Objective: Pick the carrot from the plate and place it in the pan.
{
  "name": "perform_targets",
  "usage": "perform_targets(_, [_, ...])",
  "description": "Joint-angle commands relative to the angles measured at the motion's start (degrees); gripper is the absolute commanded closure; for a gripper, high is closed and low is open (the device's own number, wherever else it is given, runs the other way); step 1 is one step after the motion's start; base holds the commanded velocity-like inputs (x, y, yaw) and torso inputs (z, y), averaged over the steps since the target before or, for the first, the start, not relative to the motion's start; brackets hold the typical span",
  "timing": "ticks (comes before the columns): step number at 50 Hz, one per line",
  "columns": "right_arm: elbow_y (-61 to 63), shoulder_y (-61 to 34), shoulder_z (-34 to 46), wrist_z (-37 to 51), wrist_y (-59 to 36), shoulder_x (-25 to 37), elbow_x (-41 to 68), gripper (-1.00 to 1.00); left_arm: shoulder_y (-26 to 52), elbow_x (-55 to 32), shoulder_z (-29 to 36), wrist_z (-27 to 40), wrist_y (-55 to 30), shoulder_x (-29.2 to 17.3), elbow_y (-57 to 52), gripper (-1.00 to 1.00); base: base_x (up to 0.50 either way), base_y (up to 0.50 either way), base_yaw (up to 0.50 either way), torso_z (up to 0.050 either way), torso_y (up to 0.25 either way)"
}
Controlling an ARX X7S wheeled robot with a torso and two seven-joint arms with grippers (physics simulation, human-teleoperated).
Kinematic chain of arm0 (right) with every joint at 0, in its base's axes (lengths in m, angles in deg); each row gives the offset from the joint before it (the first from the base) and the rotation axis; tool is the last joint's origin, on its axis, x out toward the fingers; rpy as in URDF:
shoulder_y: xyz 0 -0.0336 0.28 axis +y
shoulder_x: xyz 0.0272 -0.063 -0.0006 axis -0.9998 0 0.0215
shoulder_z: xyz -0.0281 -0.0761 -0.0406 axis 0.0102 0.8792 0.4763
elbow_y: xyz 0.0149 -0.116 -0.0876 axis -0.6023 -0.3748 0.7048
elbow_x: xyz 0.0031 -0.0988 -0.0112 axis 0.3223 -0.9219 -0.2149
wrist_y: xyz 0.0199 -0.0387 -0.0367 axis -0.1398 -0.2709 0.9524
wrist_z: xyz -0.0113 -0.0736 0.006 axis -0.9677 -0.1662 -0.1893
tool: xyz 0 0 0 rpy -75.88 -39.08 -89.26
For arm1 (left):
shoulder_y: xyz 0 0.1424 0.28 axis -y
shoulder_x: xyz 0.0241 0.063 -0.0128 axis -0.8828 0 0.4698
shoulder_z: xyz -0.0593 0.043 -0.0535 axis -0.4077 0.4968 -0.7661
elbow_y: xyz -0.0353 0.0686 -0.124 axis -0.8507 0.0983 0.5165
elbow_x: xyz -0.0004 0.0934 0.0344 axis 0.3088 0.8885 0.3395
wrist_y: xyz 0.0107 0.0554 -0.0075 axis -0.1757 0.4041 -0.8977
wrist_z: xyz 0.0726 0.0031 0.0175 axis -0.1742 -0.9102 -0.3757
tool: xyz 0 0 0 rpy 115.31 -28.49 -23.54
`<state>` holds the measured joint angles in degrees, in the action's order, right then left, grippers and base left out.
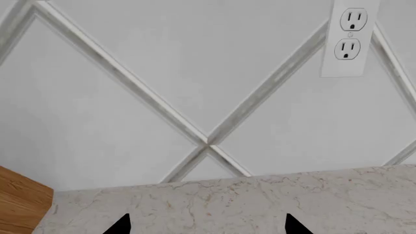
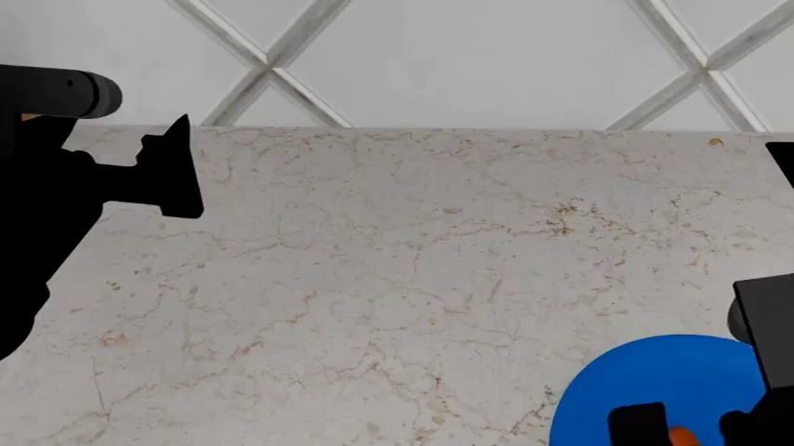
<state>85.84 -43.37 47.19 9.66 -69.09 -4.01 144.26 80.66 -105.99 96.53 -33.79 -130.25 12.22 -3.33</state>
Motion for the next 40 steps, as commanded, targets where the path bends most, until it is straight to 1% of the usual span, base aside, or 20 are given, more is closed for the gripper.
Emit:
perform_targets(1, [0.2, 1.9, -0.5, -1.7, 0.5, -0.2, -1.8, -1.00, 0.1, -0.2, 0.1, 0.2, -0.1, -0.1, -0.1, -1.00, 0.00, 0.00, 0.00, 0.000, 0.000])
perform_targets(9, [0.4, 3.1, -0.8, -2.6, 1.0, 0.0, -2.7, -1.00, -0.1, -0.3, 0.2, 0.2, 0.3, -0.1, 0.1, -1.00, 0.00, 0.00, 0.00, 0.000, 0.000])
perform_targets(25, [0.1, 6.5, -2.0, -7.9, 1.8, -1.4, -8.8, -1.00, 0.1, -0.3, 0.5, 0.3, 0.7, 0.0, 0.7, -1.00, 0.00, 0.00, 0.00, 0.000, 0.000])
perform_targets(35, [-0.3, 9.5, -2.6, -13.3, 3.0, -2.4, -15.0, -1.00, -0.1, -0.3, 0.7, 0.2, 1.2, -0.1, 1.2, -1.00, 0.00, 0.00, 0.00, 0.000, 0.000])
perform_targets(37, [-0.6, 10.4, -2.7, -15.8, 3.4, -2.6, -17.6, -1.00, 0.0, -0.3, 0.7, 0.3, 1.2, -0.1, 1.1, -1.00, 0.00, 0.00, 0.00, 0.000, 0.000])
perform_targets(40, [-0.7, 9.9, -2.5, -15.0, 3.3, -2.5, -16.6, -1.00, 0.0, -0.3, 0.8, 0.3, 1.2, -0.1, 1.2, -1.00, 0.00, 0.00, 0.00, 0.000, 0.000])
